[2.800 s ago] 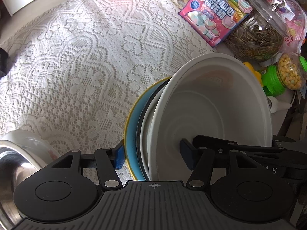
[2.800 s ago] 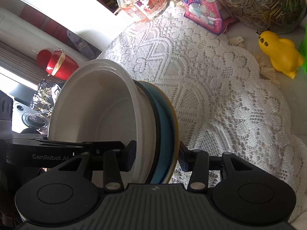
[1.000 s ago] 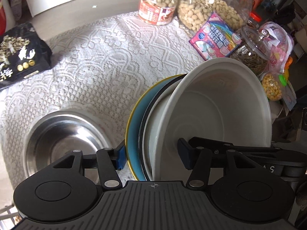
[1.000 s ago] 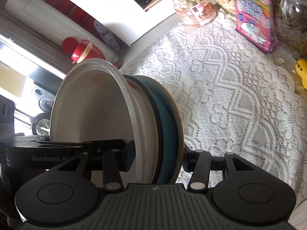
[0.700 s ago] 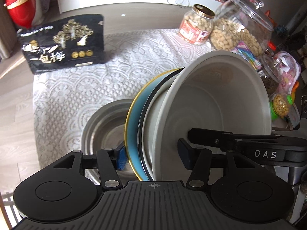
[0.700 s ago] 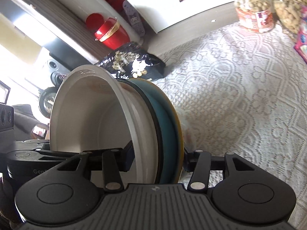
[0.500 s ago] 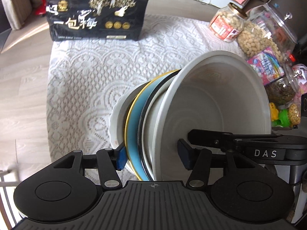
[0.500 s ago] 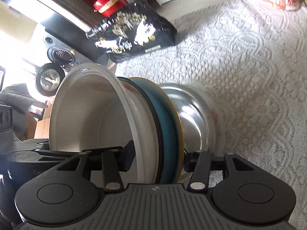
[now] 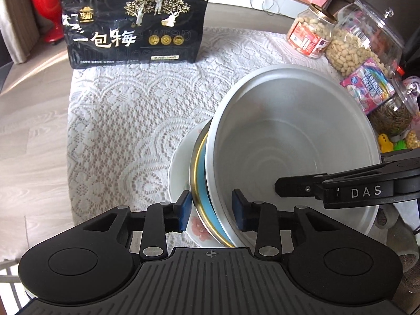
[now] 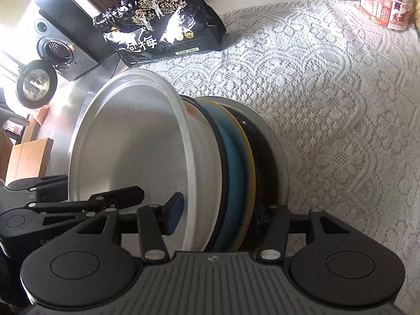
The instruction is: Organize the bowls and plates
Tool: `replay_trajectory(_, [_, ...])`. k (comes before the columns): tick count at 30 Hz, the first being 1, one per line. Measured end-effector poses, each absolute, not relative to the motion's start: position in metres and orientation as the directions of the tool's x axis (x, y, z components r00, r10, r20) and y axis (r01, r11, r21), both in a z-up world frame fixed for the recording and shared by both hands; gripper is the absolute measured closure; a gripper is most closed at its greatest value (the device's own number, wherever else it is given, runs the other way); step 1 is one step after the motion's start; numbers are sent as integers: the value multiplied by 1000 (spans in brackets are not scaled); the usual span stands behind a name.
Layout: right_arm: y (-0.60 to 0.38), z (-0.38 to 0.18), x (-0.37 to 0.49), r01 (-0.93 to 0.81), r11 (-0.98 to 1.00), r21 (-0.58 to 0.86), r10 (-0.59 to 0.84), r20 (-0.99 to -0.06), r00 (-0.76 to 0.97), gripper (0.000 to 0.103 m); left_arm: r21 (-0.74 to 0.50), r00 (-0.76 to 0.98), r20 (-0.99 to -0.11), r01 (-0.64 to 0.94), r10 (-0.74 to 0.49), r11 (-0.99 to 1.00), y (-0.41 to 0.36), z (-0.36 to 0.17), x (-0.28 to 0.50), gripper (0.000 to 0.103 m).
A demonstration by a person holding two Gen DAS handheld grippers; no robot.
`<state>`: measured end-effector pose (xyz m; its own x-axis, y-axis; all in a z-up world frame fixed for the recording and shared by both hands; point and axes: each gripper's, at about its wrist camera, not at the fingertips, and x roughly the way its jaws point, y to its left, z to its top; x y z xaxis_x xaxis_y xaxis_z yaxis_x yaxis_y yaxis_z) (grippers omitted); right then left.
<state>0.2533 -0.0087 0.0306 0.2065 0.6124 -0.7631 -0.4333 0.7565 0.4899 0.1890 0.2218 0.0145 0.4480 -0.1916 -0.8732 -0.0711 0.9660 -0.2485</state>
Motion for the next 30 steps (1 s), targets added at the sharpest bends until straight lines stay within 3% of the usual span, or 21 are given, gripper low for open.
replay_trajectory(5, [-15,53,246,-441,815,375,540,-766,348,51,-338,467,-845,-88,-261,937,237,15,185,68])
replay_trajectory(7, [-24,67,242,-455,817,355,543,-741,396,49,-362,473,-834,-83,-283,928,238,17,185,77])
replay_trajectory(11, [-37,78,236,-463,810,360,557,-718,418,49,-378,484,-825,-94,-290,921,240,21,182,76])
replay_trajectory(15, [-36,66,235,-440,820,365,546,-729,413,64,-431,503,-797,-87,-334,898,244,27,178,78])
replay_trajectory(19, [-34,64,241,-428,817,386,559,-714,422,64,-423,521,-787,-63,-331,904,240,35,172,78])
replay_trajectory(23, [-32,71,239,-449,810,378,569,-691,446,47,-417,531,-781,-51,-329,908,240,34,173,78])
replay_trajectory(30, [-28,81,234,-486,800,352,582,-652,486,40,-379,532,-798,-75,-285,922,239,30,182,74])
